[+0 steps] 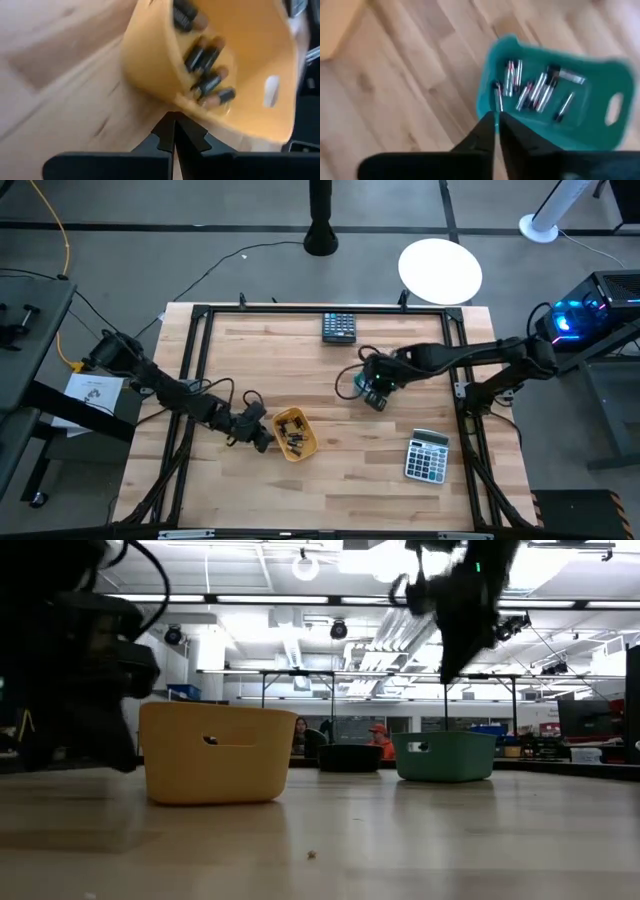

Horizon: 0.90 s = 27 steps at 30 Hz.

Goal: Sort batteries
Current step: Move the bins to the center of the table

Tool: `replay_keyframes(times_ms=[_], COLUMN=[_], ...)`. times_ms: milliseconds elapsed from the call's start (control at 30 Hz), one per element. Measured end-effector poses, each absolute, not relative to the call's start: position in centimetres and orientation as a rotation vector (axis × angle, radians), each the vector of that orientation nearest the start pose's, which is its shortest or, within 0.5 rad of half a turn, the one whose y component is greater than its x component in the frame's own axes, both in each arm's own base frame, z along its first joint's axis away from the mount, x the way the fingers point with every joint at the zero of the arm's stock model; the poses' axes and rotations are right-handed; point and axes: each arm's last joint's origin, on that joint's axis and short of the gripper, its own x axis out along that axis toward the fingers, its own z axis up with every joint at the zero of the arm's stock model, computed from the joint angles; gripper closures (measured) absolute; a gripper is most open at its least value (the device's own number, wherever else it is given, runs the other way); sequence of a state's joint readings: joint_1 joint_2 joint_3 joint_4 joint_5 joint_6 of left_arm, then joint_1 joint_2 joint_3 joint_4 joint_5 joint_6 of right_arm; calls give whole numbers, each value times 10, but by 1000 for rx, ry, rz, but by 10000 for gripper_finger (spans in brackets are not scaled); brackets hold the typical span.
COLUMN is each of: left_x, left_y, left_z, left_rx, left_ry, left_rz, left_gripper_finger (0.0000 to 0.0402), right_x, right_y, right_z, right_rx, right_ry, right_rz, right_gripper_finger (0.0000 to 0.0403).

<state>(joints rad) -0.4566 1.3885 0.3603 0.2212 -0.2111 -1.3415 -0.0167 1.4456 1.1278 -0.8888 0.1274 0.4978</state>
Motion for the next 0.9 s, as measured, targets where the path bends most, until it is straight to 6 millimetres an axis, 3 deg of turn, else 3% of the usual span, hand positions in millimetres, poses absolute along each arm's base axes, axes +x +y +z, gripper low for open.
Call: replay_keyframes(times_ms=[200,367,500,667,900], left_x=[214,221,225,228,224], left_y=[-73,-50,-32,-28,-52], left_z=[111,108,109,112,115], left_rx=[-974,-930,-925,-945,-913], left_ry=[688,653,612,621,689], left_rz=[307,385,435,363,208], left_gripper_finger=[402,401,401,401,401], right_x=[274,283,297,305,304], right_y=[-24,-45,-54,-32,19], right_z=[206,178,157,149,150], right_rx=[530,575,657,703,702], right_ry=[1066,1020,1021,1063,1123], right_rz=[-545,-651,-585,-460,-356], right_gripper_finger=[398,401,402,402,403])
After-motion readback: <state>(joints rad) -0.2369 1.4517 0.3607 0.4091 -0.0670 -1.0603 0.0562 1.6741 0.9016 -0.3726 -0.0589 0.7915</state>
